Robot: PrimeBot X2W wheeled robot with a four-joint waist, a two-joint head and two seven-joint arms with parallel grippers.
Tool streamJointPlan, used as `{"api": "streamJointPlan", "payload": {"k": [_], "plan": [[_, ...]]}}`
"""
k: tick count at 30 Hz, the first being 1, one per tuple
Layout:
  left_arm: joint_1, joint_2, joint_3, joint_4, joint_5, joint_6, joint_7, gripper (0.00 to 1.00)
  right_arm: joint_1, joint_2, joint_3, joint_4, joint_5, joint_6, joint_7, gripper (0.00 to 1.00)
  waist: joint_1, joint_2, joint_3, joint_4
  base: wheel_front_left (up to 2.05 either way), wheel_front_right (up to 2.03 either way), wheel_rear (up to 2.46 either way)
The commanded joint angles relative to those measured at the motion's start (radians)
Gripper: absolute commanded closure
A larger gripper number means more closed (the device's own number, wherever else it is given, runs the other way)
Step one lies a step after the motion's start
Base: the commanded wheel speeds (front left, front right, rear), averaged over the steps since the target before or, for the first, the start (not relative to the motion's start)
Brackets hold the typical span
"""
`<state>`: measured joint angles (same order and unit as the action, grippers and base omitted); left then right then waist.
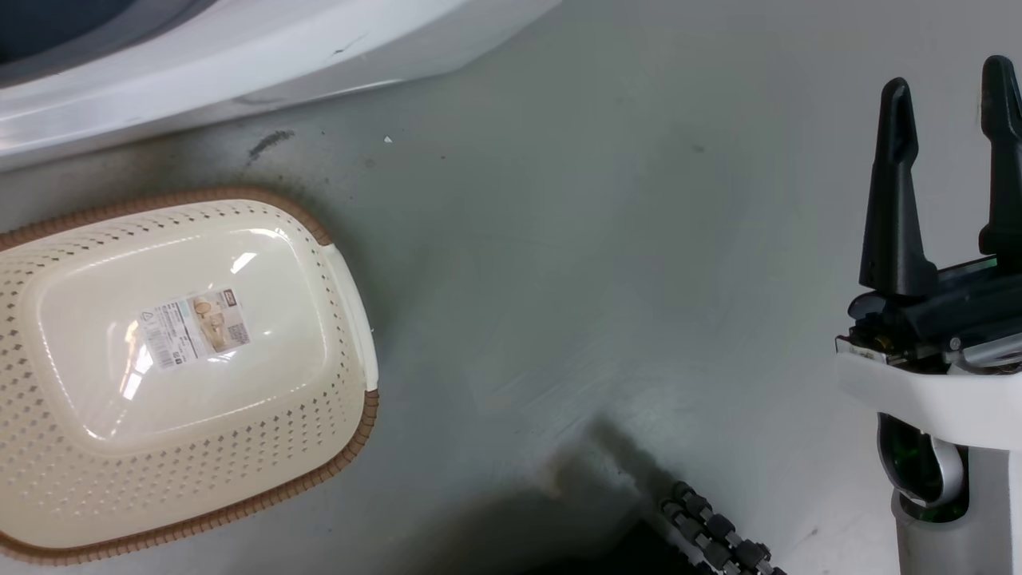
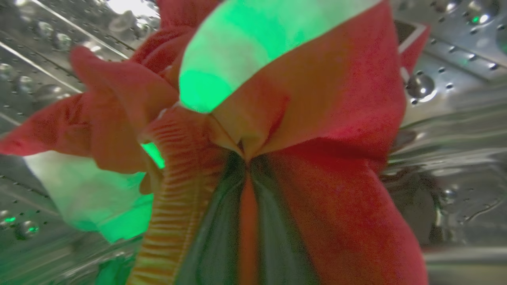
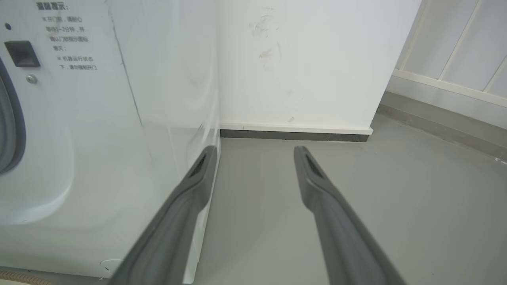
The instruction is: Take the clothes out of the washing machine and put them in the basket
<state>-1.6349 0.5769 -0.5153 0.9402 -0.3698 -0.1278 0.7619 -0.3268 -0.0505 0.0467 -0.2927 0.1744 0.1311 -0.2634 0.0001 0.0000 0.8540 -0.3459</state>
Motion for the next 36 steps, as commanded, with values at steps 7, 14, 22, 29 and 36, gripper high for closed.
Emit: {"api": "streamJointPlan", "payload": {"k": [7, 14, 22, 29, 36], "plan": [[0.052, -0.007, -0.058, 0.021, -0.063, -0.002, -0.18, 1.0, 0.01, 0.001, 0.004, 0.007, -0.027, -0.001, -0.002, 0.0, -0.0001, 0.0, -0.083, 0.024, 0.0, 0.0, 0.0], [0.159, -0.026, -0.096, 0.066, -0.13, -0.002, -0.386, 1.0, 0.048, 0.0, 0.013, 0.019, -0.059, -0.001, -0.002, 0.0, -0.0001, 0.0, -0.178, 0.05, 0.0, 0.0, 0.0], [0.291, -0.045, -0.114, 0.095, -0.189, -0.002, -0.602, 1.0, 0.089, 0.0, 0.018, 0.033, -0.086, -0.001, -0.002, 0.0, -0.0001, 0.0, -0.277, 0.071, 0.0, 0.0, 0.0], [0.408, -0.078, -0.122, 0.098, -0.217, -0.002, -0.759, 1.0, 0.135, 0.0, 0.024, 0.056, -0.111, -0.001, -0.002, 0.0, -0.0001, 0.0, -0.37, 0.095, 0.0, 0.0, 0.0], [0.548, -0.111, -0.127, 0.074, -0.232, 0.02, -0.897, 1.0, 0.188, 0.0, 0.03, 0.087, -0.128, -0.001, -0.002, 0.0, -0.0001, 0.0, -0.466, 0.123, 0.0, 0.0, 0.0]]}}
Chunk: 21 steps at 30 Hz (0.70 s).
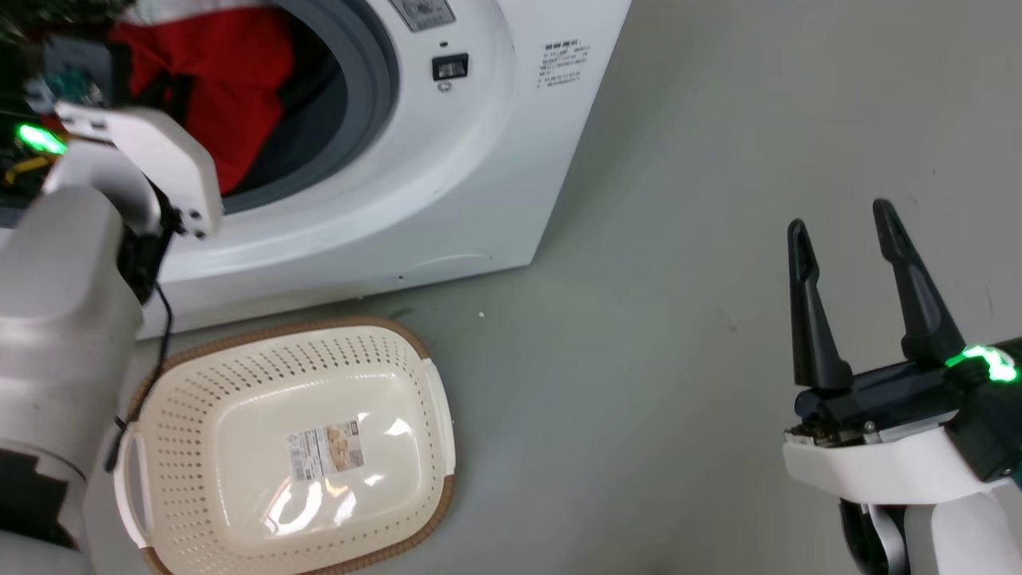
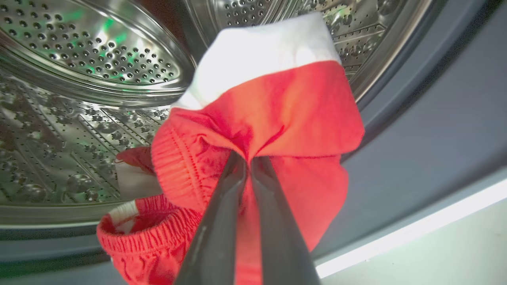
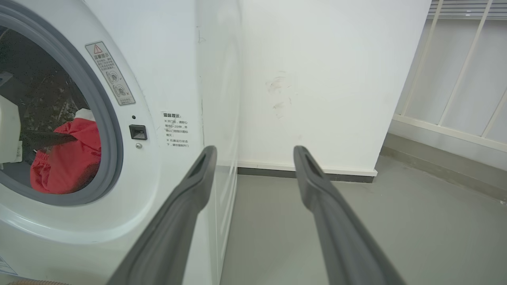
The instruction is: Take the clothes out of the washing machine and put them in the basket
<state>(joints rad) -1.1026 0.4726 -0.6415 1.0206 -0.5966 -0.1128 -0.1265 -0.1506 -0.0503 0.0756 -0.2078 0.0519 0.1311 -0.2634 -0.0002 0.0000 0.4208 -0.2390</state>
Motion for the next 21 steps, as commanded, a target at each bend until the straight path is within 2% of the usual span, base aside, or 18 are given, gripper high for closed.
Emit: {"api": "streamJointPlan", "payload": {"k": [1, 8, 17, 21], "plan": [[0.032, -0.007, -0.004, -0.013, -0.001, 0.011, -0.025, 1.0, 0.019, 0.0, 0.001, 0.006, -0.009, -0.001, -0.002, 0.0, 0.0002, 0.0, -0.044, 0.02, 0.0, 0.0, 0.0], [0.169, -0.017, 0.011, -0.099, -0.013, 0.08, -0.112, 1.0, 0.072, 0.0, 0.002, 0.026, -0.026, -0.001, -0.002, 0.0, 0.0002, 0.0, -0.128, 0.049, 0.0, 0.0, 0.0], [0.381, -0.017, 0.021, -0.282, -0.018, 0.172, -0.134, 1.0, 0.139, 0.0, 0.011, 0.05, -0.055, -0.001, -0.002, 0.0, 0.0002, 0.0, -0.236, 0.082, 0.0, 0.0, 0.0], [0.46, -0.012, 0.017, -0.345, -0.015, 0.199, -0.137, 1.0, 0.164, 0.0, 0.015, 0.055, -0.059, -0.001, -0.002, 0.0, 0.0002, 0.0, -0.276, 0.09, 0.0, 0.0, 0.0]]}}
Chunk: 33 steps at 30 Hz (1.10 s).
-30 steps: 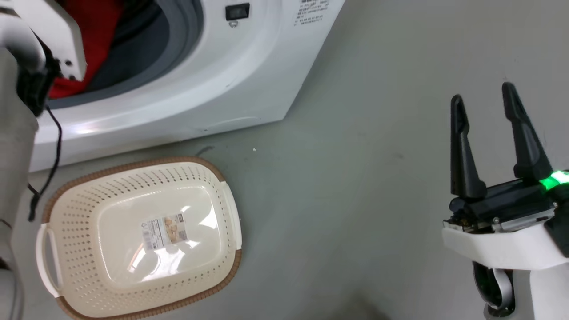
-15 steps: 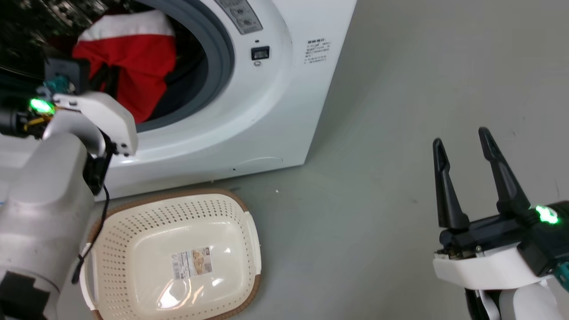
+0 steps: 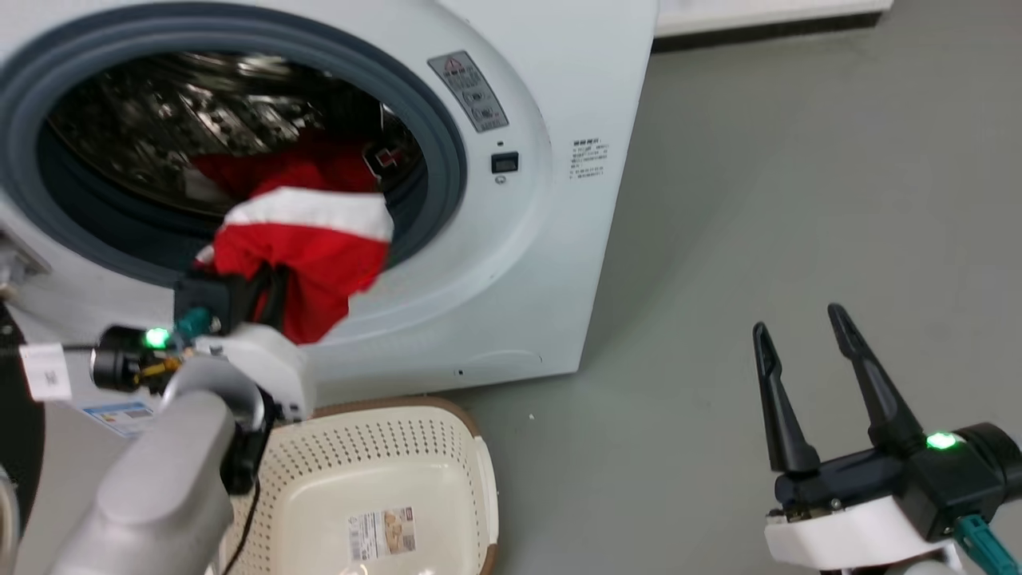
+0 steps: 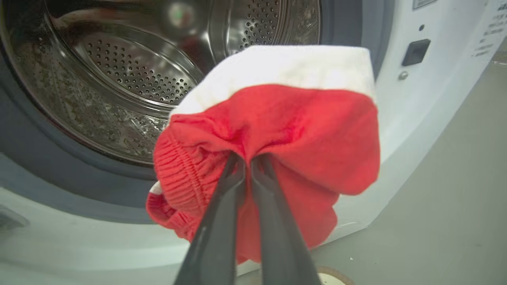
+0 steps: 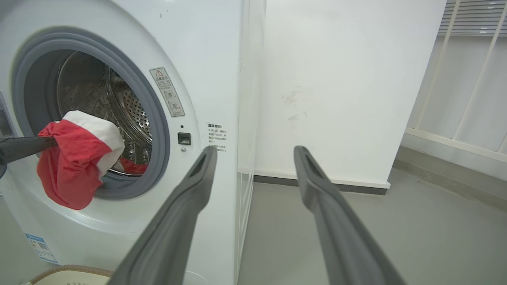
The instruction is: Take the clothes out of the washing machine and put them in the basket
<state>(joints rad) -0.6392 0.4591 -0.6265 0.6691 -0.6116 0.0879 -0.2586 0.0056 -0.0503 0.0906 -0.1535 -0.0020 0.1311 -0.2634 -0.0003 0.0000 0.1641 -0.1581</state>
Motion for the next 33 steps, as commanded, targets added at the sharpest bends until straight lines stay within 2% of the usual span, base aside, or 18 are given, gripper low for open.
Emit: {"api": "streamJointPlan", "payload": {"k": [1, 10, 15, 20, 27, 33], "plan": [[0.023, 0.004, 0.0, -0.016, 0.0, 0.007, -0.005, 1.0, 0.017, 0.0, 0.002, 0.003, -0.008, -0.001, -0.002, 0.0, 0.0003, 0.0, -0.032, 0.011, 0.0, 0.0, 0.0], [0.241, 0.036, -0.009, -0.196, -0.025, 0.071, 0.006, 1.0, 0.092, 0.0, 0.002, 0.017, -0.013, -0.001, -0.002, 0.0, 0.0003, 0.0, -0.135, 0.027, 0.0, 0.0, 0.0], [0.34, 0.057, -0.017, -0.279, -0.042, 0.096, 0.021, 1.0, 0.105, 0.0, -0.001, 0.015, -0.012, -0.001, -0.002, 0.0, 0.0003, 0.0, -0.15, 0.031, 0.0, 0.0, 0.0], [0.4, 0.075, -0.036, -0.304, -0.043, 0.108, 0.037, 1.0, 0.109, 0.0, 0.004, 0.011, -0.01, -0.001, -0.002, 0.0, 0.0003, 0.0, -0.15, 0.028, 0.0, 0.0, 0.0], [0.422, 0.064, -0.053, -0.278, -0.055, 0.098, 0.047, 1.0, 0.078, 0.0, 0.009, 0.005, -0.004, -0.001, -0.002, 0.0, 0.0003, 0.0, -0.105, 0.01, 0.0, 0.0, 0.0], [0.379, 0.033, -0.054, -0.186, -0.069, 0.065, 0.038, 1.0, 0.022, 0.0, 0.013, -0.008, 0.008, -0.001, -0.002, 0.0, 0.0003, 0.0, -0.016, -0.016, 0.0, 0.0, 0.0]]}}
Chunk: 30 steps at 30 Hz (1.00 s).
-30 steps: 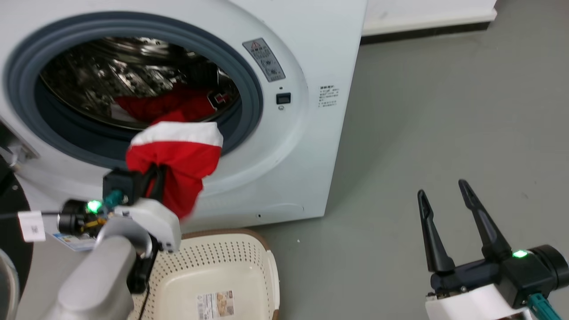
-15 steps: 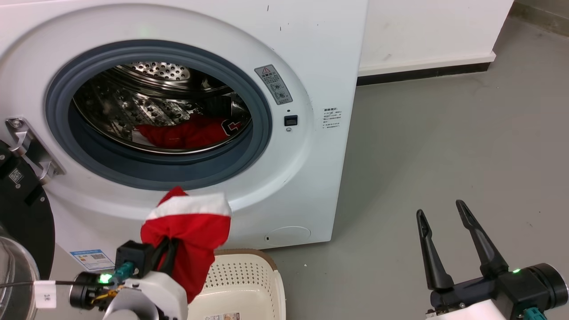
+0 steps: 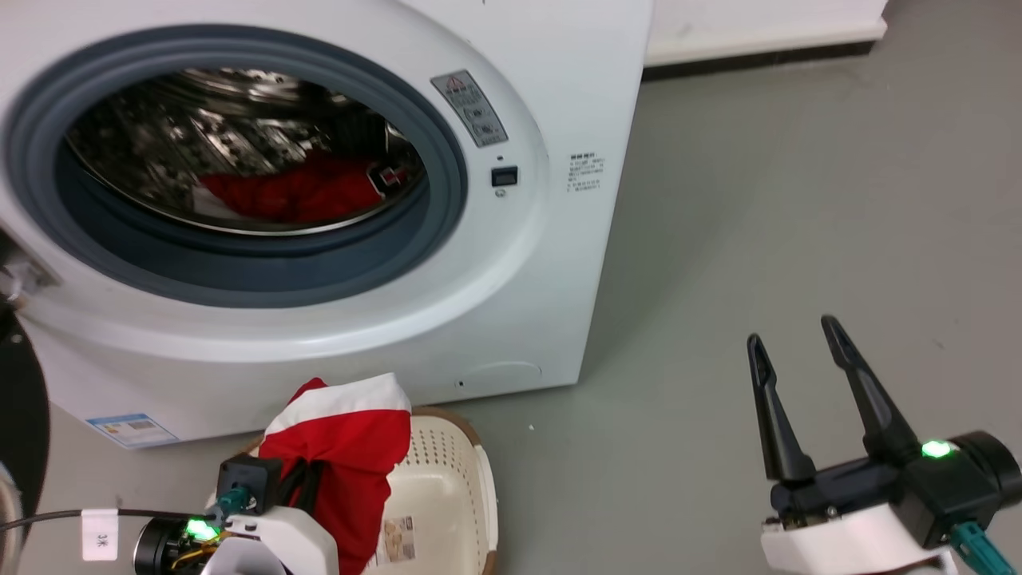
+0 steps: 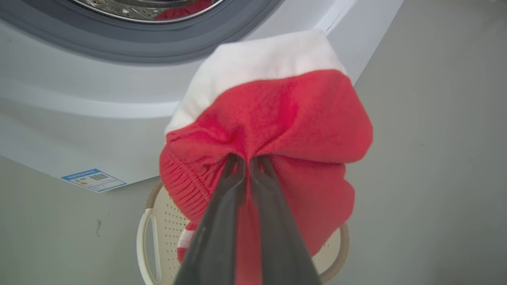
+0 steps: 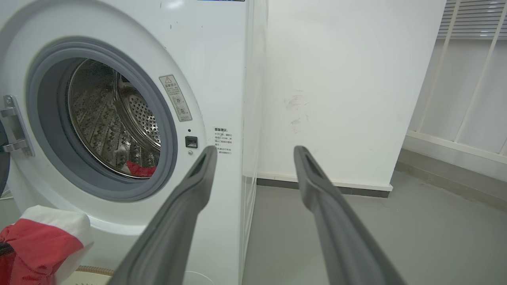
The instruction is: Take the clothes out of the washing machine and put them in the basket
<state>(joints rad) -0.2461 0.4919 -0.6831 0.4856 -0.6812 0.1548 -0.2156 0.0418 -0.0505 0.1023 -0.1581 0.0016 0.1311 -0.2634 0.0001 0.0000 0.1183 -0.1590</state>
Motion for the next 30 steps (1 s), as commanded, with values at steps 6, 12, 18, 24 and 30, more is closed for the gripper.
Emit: {"api": "streamJointPlan", "payload": {"k": [6, 12, 18, 24, 30], "plan": [[-0.074, -0.037, 0.001, 0.129, -0.009, -0.044, -0.014, 1.0, -0.083, 0.001, 0.011, -0.014, 0.016, -0.001, -0.002, 0.0, -0.0001, 0.0, 0.129, -0.049, 0.0, 0.0, 0.0], [-0.153, -0.061, -0.003, 0.275, -0.009, -0.084, -0.018, 1.0, -0.145, 0.001, 0.021, -0.029, 0.032, -0.001, -0.002, 0.0, -0.0001, 0.0, 0.234, -0.082, 0.0, 0.0, 0.0], [-0.244, -0.084, -0.012, 0.428, -0.005, -0.127, -0.002, 1.0, -0.198, 0.001, 0.021, -0.044, 0.052, -0.001, -0.002, 0.0, -0.0001, 0.0, 0.34, -0.103, 0.0, 0.0, 0.0], [-0.345, -0.105, -0.021, 0.552, -0.003, -0.158, 0.017, 1.0, -0.253, 0.001, 0.019, -0.061, 0.073, -0.001, -0.002, 0.0, -0.0001, 0.0, 0.446, -0.124, 0.0, 0.0, 0.0], [-0.45, -0.12, -0.043, 0.667, 0.016, -0.182, 0.063, 1.0, -0.305, 0.001, -0.002, -0.081, 0.095, -0.001, -0.002, 0.0, -0.0001, 0.0, 0.549, -0.132, 0.0, 0.0, 0.0]]}}
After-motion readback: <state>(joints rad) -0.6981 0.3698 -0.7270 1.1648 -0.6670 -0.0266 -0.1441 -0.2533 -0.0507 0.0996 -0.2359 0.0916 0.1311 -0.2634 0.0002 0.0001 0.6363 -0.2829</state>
